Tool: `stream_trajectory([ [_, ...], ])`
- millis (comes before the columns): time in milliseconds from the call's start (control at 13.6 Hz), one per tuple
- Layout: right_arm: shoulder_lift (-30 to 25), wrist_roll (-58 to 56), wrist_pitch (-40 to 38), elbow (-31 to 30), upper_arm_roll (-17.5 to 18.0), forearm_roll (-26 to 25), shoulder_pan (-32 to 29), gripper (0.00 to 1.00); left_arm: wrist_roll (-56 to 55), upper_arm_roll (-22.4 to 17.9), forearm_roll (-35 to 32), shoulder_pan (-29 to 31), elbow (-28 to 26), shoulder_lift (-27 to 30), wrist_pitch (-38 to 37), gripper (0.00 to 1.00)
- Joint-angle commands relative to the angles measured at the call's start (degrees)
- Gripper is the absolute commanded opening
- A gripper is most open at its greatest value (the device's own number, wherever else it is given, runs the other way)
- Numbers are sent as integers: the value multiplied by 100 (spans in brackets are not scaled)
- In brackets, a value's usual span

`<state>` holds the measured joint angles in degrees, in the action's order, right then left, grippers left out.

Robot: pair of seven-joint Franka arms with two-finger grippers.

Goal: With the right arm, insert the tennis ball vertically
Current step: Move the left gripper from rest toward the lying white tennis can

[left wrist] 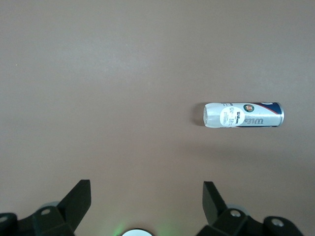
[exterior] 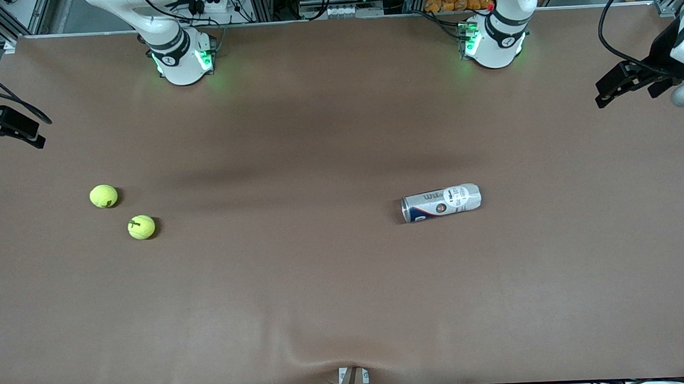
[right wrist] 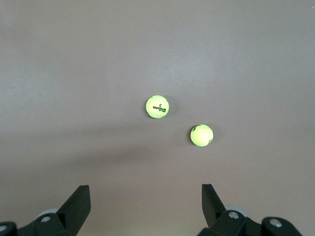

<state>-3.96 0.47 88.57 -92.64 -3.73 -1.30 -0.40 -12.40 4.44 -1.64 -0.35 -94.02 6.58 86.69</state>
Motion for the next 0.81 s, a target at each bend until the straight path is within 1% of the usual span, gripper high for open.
stream_trajectory([
  [0, -123, -64, -15, -35, 39, -37, -22, 100, 97, 13, -100, -36, 156, -61, -152, 100],
  [295, -123, -64, -33, -43, 39, -37, -31, 100, 79, 13, -65, -36, 244, -78, -152, 100],
  [590, -123, -64, -103, -43, 39, -37, -39, 100, 211, 22, -38, -44, 218, -78, -152, 100],
  [738, -123, -64, -103, -26, 39, -37, -40, 100, 229, 100, 23, -44, 218, -78, -126, 100],
])
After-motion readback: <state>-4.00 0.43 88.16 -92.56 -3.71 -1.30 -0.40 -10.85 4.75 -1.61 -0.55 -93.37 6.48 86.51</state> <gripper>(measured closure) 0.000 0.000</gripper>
